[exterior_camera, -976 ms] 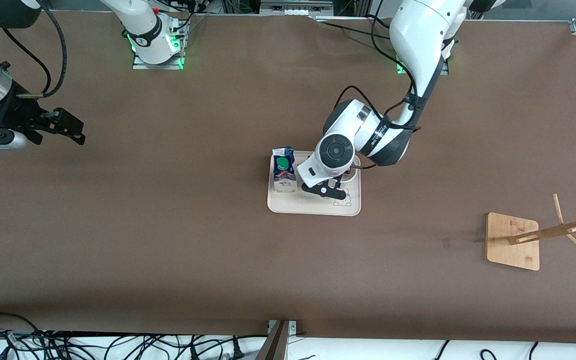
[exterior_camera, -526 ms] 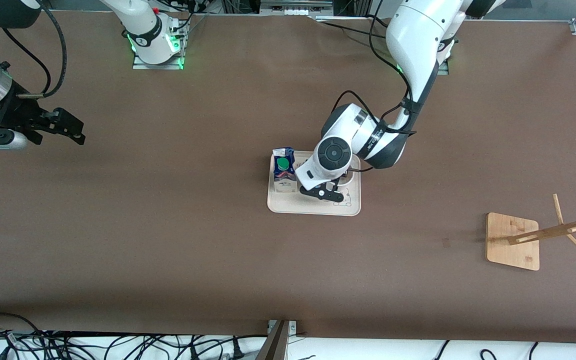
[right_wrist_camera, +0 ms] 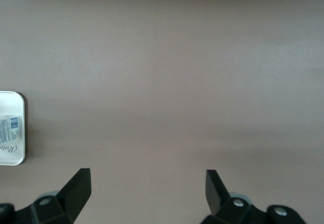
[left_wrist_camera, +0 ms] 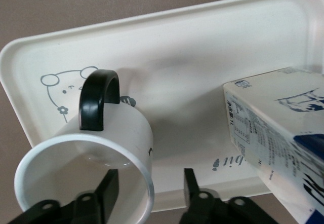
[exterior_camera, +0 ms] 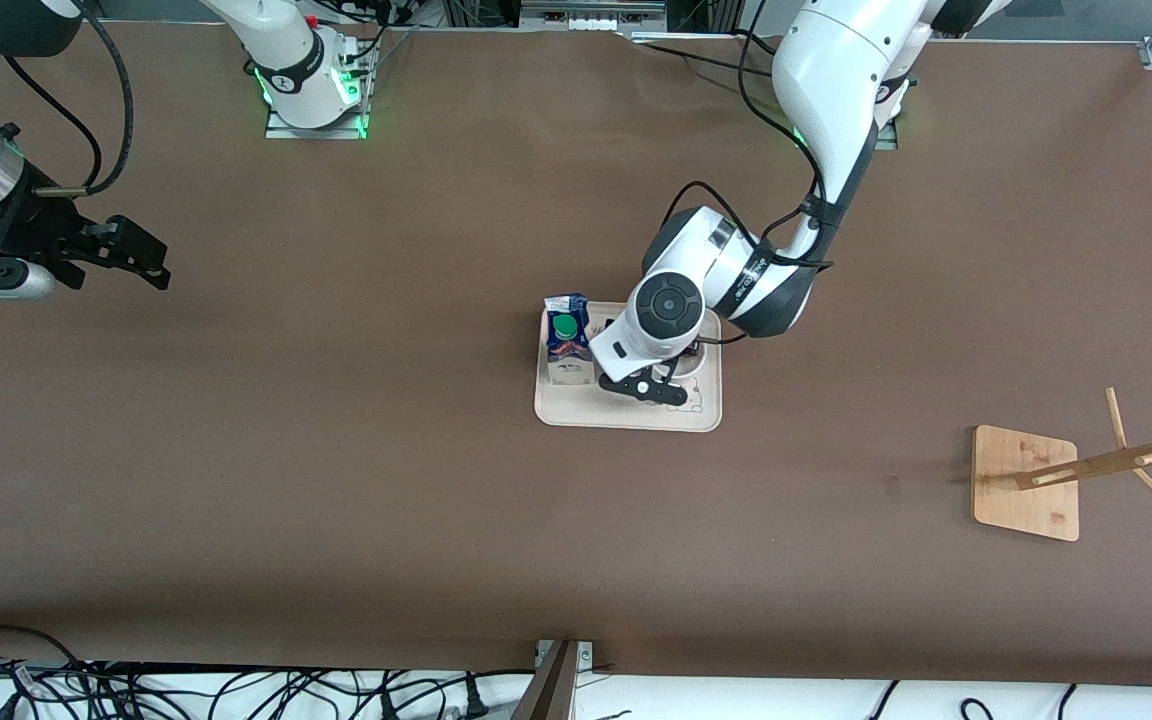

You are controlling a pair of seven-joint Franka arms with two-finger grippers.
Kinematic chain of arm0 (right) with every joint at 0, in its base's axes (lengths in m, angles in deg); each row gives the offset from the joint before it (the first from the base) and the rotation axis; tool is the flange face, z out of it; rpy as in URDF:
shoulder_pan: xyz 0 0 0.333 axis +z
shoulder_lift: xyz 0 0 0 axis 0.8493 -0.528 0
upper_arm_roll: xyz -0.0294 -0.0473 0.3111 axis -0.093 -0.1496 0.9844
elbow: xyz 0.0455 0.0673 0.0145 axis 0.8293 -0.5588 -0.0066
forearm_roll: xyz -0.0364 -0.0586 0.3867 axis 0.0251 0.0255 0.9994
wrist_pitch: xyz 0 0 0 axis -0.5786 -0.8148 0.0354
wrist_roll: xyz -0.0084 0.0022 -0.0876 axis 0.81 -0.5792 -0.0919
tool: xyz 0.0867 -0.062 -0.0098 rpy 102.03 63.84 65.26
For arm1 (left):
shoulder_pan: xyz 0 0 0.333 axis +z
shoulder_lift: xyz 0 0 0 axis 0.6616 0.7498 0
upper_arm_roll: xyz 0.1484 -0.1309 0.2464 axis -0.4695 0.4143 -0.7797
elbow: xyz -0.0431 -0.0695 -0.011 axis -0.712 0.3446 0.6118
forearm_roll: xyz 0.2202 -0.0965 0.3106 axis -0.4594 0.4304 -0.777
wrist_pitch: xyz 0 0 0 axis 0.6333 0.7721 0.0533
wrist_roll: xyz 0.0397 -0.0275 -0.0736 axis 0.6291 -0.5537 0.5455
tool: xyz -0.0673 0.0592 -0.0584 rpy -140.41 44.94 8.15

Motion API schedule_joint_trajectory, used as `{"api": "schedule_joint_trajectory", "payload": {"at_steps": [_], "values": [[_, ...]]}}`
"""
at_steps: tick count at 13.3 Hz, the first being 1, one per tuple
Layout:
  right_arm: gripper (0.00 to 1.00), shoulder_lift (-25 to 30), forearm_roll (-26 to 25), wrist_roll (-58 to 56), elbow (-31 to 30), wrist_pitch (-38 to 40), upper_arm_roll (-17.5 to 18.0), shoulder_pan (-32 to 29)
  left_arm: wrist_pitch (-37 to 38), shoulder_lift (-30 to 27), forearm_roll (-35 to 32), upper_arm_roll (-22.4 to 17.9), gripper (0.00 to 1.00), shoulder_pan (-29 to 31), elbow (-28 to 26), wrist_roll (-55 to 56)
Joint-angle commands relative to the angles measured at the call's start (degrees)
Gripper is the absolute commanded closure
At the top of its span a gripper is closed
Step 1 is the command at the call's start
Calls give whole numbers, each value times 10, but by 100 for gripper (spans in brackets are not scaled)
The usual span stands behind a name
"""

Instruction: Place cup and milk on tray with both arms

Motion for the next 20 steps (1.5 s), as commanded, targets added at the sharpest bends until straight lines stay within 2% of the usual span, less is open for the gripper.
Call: {"api": "schedule_joint_trajectory", "payload": {"at_steps": [1, 6, 8, 11, 13, 17, 20], "values": [[0, -1, -5, -2, 5, 1, 3, -4, 51, -29, 9, -2, 0, 2, 12, 10], [0, -1, -5, -2, 5, 1, 3, -4, 129, -113, 1, -12, 0, 30, 2, 9], [0, -1, -5, -3, 5, 1, 2, -4, 142, -153, -1, -22, 0, 72, 1, 2], [0, -1, -5, -3, 5, 1, 2, -4, 158, -199, -42, -22, 0, 133, 4, -87], [0, -1, -5, -2, 5, 1, 2, -4, 218, -212, -43, -21, 0, 181, 25, -113], [0, -1, -5, -3, 5, 1, 2, -4, 275, -216, -44, -23, 0, 270, 87, -191], [0, -1, -5, -2, 5, 1, 3, -4, 292, -236, -48, -23, 0, 300, 93, -195]]}}
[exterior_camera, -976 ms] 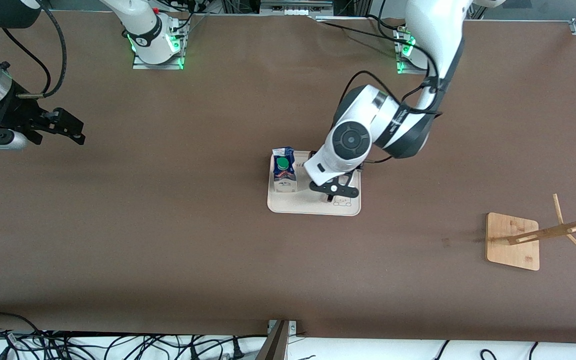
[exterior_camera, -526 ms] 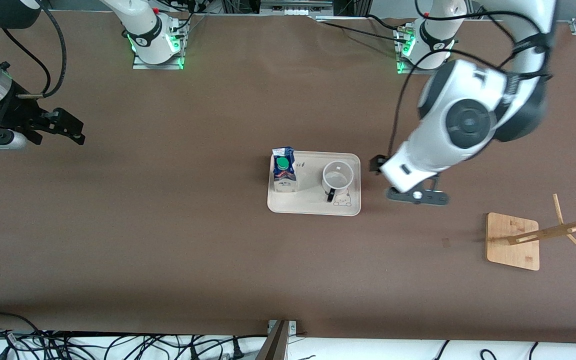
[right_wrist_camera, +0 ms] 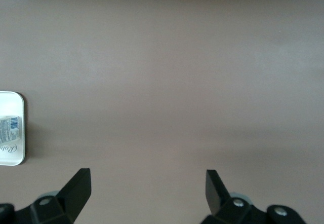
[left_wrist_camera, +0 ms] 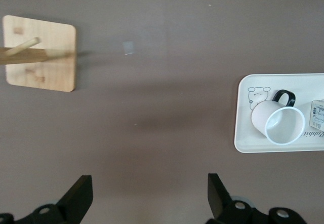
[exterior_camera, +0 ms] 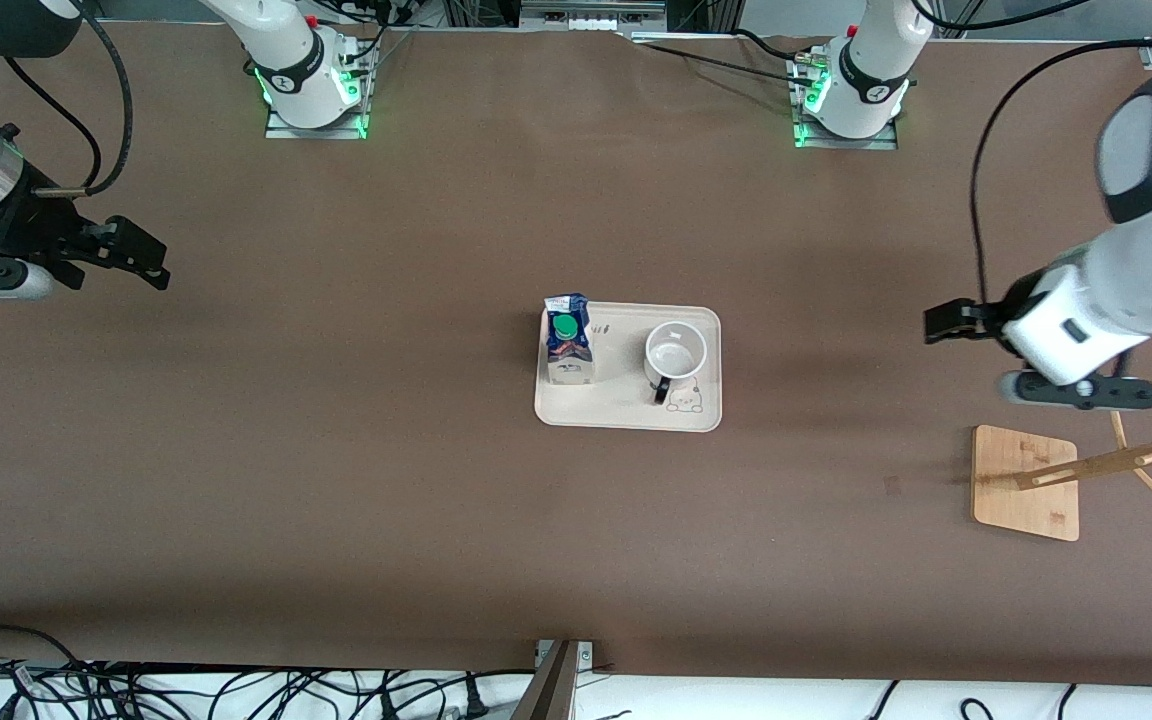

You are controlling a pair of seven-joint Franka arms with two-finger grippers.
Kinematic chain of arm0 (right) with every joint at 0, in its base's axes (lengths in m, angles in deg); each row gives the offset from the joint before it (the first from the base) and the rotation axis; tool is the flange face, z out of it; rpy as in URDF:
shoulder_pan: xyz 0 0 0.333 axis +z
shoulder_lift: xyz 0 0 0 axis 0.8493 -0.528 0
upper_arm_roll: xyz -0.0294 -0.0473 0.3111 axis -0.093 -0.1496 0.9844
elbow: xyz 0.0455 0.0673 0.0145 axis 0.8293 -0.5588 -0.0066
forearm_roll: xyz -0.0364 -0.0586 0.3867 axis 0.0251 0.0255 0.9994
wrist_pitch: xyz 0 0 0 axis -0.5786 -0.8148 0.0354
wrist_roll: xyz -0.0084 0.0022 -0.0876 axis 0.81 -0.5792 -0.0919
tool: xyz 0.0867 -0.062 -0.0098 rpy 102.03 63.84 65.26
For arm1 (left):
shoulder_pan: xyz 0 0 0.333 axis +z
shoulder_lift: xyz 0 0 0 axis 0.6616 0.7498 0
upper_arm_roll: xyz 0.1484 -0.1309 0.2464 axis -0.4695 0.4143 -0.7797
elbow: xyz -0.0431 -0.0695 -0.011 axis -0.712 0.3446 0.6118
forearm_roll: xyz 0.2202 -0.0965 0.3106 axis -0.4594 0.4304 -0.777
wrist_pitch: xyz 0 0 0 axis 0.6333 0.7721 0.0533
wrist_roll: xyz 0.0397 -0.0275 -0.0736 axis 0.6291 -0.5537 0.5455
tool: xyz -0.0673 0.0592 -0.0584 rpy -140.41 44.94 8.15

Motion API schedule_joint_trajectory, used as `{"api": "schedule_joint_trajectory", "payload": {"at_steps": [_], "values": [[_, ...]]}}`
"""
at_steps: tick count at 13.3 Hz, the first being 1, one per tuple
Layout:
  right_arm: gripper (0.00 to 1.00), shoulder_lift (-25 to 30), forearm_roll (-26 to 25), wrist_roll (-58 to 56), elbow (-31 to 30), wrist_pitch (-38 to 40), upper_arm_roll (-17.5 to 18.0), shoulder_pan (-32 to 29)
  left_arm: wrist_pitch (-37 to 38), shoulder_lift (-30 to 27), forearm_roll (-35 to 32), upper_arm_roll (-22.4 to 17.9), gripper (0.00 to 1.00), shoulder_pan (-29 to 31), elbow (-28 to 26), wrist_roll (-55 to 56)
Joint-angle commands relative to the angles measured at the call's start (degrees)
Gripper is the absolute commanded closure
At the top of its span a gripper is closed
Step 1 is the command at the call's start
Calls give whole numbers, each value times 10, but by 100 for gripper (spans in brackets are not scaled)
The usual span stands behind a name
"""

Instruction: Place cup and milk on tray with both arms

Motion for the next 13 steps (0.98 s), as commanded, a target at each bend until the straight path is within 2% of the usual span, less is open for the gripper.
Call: {"api": "schedule_joint_trajectory", "payload": {"at_steps": [1, 4, 6, 13], "values": [[0, -1, -4, -2, 5, 1, 3, -4, 12, -3, -17, 6, 0, 16, 9, -10], [0, -1, -5, -2, 5, 1, 3, -4, 29, -16, -26, 6, 0, 29, 33, 0], [0, -1, -5, -2, 5, 1, 3, -4, 74, -38, -22, 5, 0, 30, 37, 4], [0, -1, -5, -2, 5, 1, 3, -4, 79, -48, -21, -1, 0, 33, 44, 8]]}}
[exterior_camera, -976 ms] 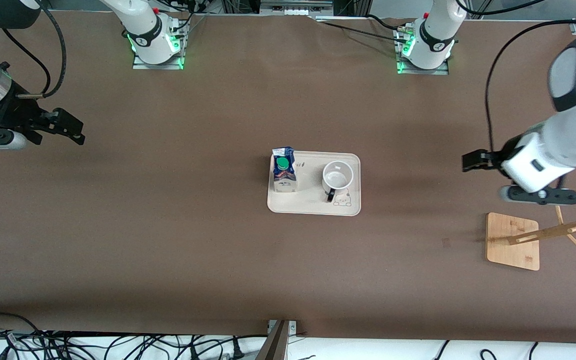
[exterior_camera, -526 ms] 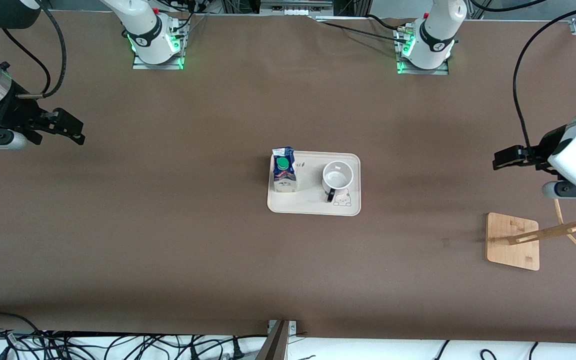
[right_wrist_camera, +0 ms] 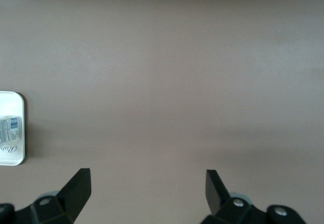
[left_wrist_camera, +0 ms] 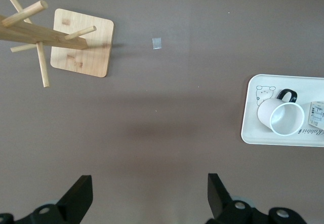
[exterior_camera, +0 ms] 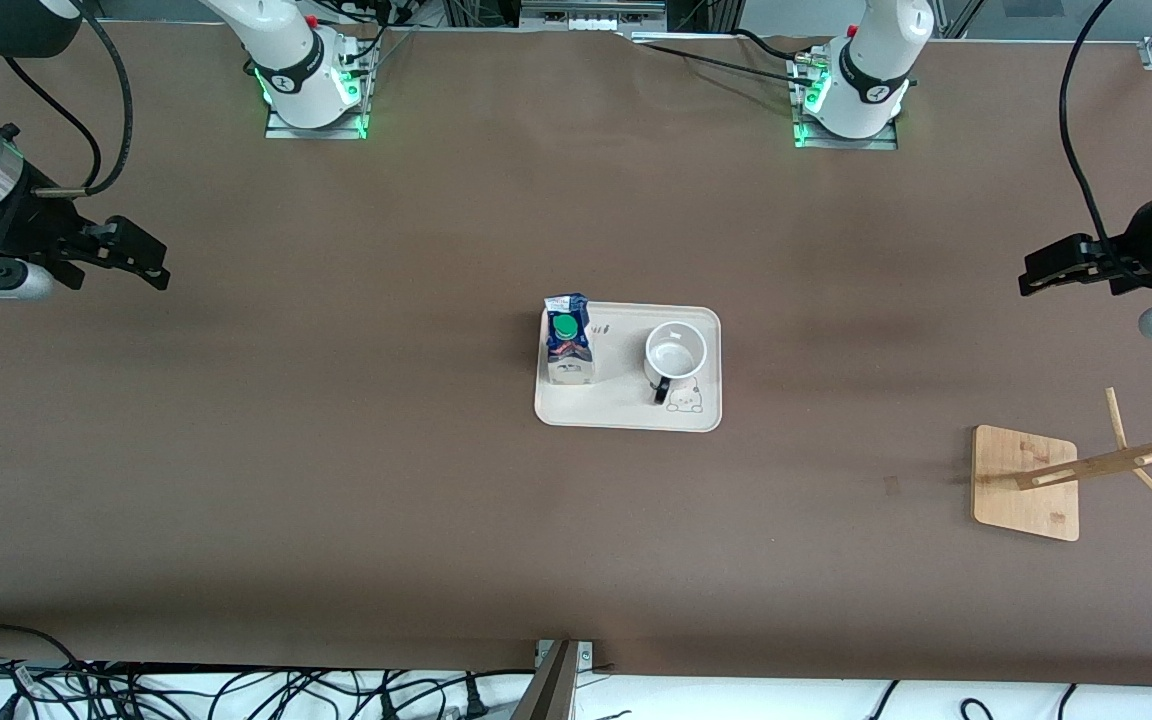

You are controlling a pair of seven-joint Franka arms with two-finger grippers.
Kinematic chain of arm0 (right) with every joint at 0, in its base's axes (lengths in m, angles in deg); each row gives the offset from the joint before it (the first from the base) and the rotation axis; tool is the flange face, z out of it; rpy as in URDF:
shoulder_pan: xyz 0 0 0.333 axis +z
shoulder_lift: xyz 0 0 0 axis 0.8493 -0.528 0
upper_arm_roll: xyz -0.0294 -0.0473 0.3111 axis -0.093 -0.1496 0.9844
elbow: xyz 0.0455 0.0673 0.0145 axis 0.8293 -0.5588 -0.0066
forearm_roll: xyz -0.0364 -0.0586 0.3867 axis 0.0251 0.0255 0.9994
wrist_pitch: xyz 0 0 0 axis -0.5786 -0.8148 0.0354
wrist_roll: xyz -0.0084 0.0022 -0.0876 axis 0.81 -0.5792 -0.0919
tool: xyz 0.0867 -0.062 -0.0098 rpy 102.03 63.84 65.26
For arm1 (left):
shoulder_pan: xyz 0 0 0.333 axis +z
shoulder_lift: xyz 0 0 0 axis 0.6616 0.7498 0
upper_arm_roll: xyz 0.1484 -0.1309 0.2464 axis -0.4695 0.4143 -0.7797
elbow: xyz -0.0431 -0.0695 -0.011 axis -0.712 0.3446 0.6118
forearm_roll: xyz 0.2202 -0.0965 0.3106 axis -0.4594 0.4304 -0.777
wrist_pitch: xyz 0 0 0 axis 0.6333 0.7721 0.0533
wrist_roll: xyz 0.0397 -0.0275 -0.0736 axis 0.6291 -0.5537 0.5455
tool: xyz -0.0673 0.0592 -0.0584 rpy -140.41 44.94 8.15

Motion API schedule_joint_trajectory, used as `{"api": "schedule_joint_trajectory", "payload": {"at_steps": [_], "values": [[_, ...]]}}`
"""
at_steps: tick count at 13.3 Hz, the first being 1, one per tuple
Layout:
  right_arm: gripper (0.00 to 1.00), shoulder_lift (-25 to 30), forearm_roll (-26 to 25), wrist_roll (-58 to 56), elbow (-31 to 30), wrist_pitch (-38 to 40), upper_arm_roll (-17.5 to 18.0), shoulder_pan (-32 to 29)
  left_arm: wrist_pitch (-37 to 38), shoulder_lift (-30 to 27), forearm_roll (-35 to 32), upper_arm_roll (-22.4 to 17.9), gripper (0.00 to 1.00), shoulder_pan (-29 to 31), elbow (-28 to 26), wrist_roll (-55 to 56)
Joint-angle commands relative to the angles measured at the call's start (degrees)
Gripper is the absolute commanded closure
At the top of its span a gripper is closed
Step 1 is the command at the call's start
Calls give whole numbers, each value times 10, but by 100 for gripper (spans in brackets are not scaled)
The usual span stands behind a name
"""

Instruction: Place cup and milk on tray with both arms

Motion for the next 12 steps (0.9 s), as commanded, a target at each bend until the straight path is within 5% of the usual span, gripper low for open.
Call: {"api": "schedule_joint_trajectory", "payload": {"at_steps": [1, 3, 7, 12], "values": [[0, -1, -5, -2, 5, 1, 3, -4, 11, -2, -7, 1, 0, 9, 7, 3], [0, -1, -4, -2, 5, 1, 3, -4, 9, -21, -9, 1, 0, 11, -12, 3], [0, -2, -4, -2, 5, 1, 3, -4, -90, -106, 3, -9, 0, 12, -161, 3], [0, -1, -4, -3, 5, 1, 3, -4, -91, -111, -3, -10, 0, -10, -167, 3]]}}
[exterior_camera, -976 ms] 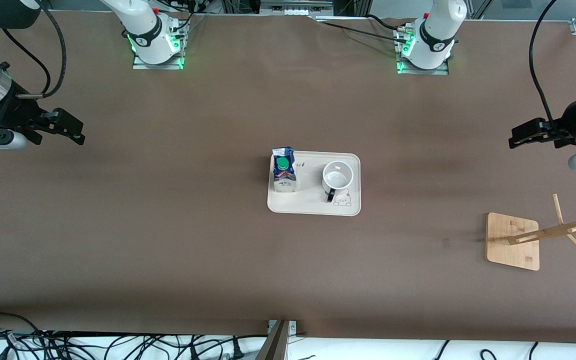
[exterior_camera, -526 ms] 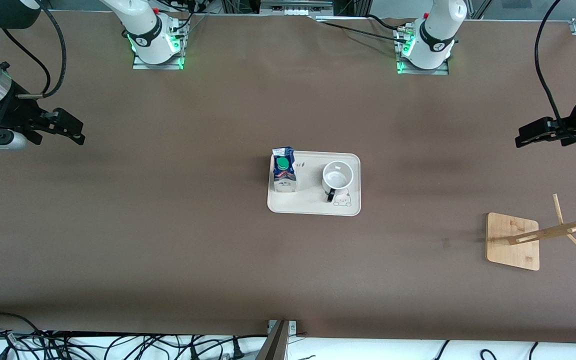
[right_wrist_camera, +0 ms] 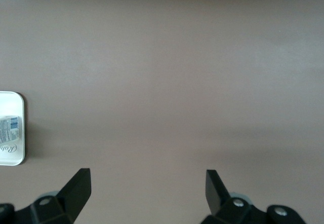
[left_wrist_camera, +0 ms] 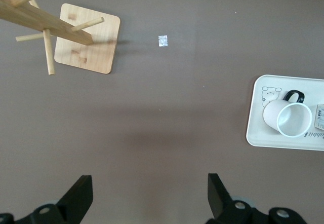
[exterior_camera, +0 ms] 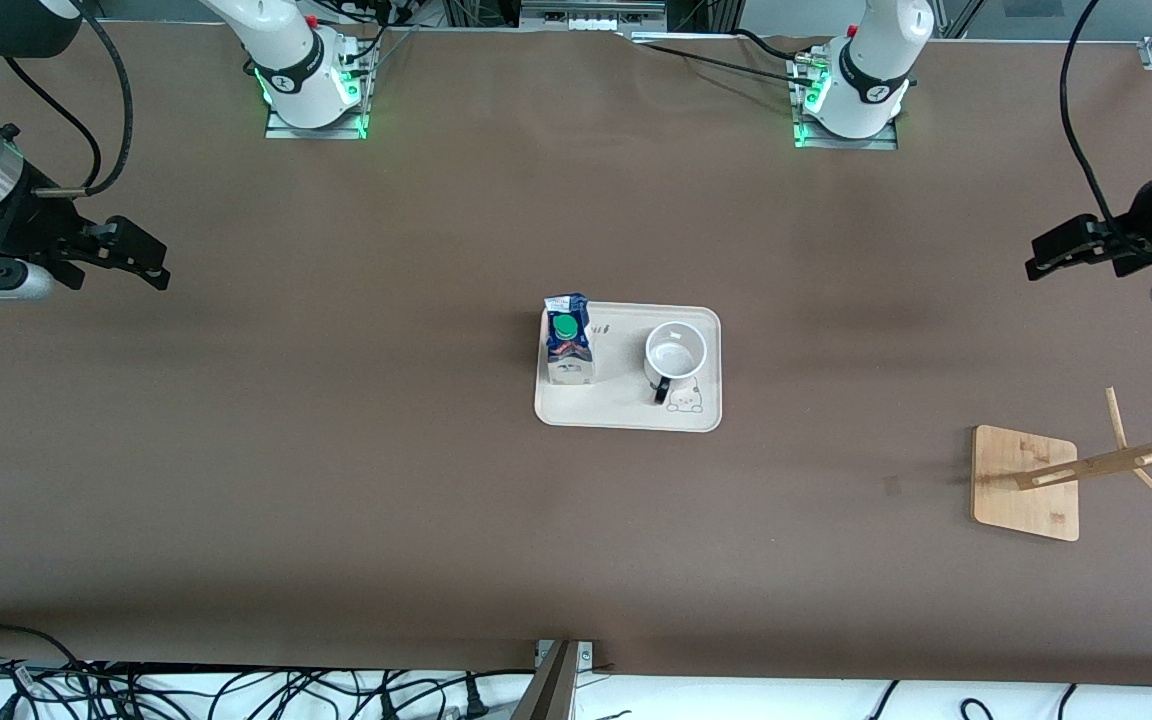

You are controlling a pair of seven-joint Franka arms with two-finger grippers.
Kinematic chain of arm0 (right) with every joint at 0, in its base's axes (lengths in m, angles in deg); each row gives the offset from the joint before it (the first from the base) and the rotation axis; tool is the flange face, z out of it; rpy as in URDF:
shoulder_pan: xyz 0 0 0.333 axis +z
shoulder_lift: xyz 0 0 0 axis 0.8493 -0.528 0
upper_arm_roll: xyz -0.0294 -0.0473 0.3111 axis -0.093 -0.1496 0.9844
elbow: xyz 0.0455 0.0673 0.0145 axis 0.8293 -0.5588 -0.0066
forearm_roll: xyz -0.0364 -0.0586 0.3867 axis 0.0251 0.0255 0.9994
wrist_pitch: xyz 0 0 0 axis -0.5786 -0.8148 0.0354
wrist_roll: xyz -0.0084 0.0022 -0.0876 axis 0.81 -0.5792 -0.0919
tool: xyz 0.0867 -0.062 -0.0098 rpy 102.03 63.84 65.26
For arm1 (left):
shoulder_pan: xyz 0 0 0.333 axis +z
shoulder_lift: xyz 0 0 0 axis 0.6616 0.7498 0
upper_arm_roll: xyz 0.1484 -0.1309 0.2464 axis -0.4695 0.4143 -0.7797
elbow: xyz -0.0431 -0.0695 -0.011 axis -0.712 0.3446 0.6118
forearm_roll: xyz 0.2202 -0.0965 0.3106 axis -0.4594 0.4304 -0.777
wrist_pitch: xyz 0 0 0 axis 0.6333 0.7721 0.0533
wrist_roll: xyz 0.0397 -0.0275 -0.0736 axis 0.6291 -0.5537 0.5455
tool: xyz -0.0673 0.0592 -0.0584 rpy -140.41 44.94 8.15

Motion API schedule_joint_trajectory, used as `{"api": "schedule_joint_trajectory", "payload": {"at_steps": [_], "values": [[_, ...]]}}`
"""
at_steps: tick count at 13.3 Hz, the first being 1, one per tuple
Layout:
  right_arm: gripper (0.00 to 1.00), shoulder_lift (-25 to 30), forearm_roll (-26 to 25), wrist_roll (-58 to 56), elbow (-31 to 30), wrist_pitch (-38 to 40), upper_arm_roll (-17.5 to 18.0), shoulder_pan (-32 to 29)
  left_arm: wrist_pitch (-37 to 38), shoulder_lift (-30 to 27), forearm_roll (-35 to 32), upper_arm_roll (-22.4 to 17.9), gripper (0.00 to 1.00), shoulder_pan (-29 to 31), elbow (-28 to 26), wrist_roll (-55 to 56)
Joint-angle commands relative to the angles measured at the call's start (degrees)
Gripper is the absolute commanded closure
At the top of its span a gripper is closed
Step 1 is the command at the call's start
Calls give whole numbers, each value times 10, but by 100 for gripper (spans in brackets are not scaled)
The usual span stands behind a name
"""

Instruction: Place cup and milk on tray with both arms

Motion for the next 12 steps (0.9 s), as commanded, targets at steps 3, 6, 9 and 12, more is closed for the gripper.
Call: {"api": "schedule_joint_trajectory", "payload": {"at_steps": [3, 6, 9, 12], "values": [[0, -1, -4, -3, 5, 2, 3, -4, -17, -27, 12, -24, 0, -4, -42, 1], [0, -1, -4, -2, 5, 4, 3, -4, -12, -21, 22, -31, 0, -4, -31, 2], [0, -1, -4, -2, 5, 5, 2, -5, -2, -15, 21, -29, 0, -4, -20, 3], [0, -3, -4, -2, 5, 3, 1, -5, 0, -12, 17, -32, 0, 0, -21, 2]]}}
